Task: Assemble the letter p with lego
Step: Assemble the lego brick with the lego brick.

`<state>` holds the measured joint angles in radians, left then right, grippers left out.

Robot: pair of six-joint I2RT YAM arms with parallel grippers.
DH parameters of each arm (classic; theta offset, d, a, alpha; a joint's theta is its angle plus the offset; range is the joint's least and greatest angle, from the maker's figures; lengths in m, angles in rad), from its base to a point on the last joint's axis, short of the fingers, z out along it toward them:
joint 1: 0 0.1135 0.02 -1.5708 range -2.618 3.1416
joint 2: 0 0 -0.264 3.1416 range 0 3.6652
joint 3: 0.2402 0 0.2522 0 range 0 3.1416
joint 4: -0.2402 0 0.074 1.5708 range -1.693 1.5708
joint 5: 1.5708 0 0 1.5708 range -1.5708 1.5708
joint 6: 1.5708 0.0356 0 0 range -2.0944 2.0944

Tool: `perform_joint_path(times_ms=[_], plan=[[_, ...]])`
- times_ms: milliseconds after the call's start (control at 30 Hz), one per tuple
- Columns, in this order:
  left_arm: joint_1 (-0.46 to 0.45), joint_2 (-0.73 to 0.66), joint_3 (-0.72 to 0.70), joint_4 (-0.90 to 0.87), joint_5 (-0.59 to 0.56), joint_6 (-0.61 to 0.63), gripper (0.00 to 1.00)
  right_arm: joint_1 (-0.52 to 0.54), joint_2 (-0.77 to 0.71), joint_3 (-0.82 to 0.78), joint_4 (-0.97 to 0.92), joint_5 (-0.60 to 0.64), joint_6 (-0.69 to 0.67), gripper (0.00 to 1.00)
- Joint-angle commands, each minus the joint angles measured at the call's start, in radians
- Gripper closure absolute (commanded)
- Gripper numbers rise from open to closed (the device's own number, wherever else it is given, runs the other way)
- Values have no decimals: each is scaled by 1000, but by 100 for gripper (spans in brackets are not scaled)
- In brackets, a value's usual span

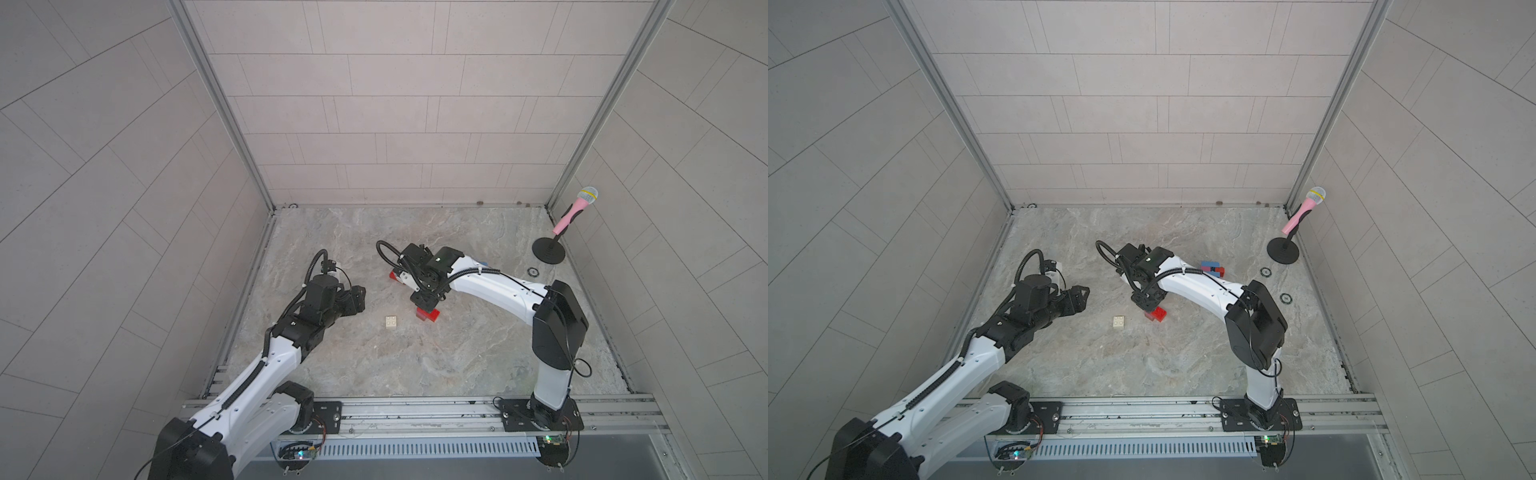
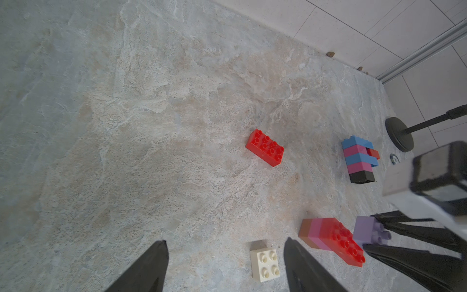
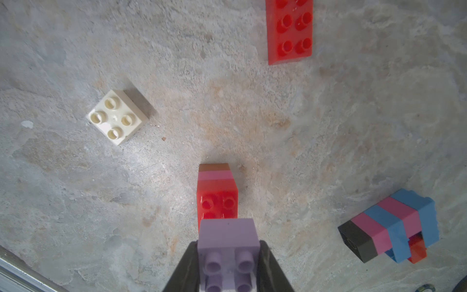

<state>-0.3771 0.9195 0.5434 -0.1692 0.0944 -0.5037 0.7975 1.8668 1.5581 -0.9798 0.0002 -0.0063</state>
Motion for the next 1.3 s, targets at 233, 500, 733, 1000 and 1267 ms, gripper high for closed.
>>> perform_joint_path(times_ms=[233,500,733,1000,1267], plan=[[6,-2,-17,20,4,10,21,6,45,8,7,-3,-5,84],[6,-1,-17,20,-1,10,21,13,50,0,1,0,-7,84],[7,-2,-18,17,-2,11,21,19,63,3,-8,-1,-7,84],[6,0,-21,18,-3,11,21,19,89,0,-21,13,-6,84],[5,1,-22,19,-1,10,21,14,131,-20,-7,-22,-16,84]])
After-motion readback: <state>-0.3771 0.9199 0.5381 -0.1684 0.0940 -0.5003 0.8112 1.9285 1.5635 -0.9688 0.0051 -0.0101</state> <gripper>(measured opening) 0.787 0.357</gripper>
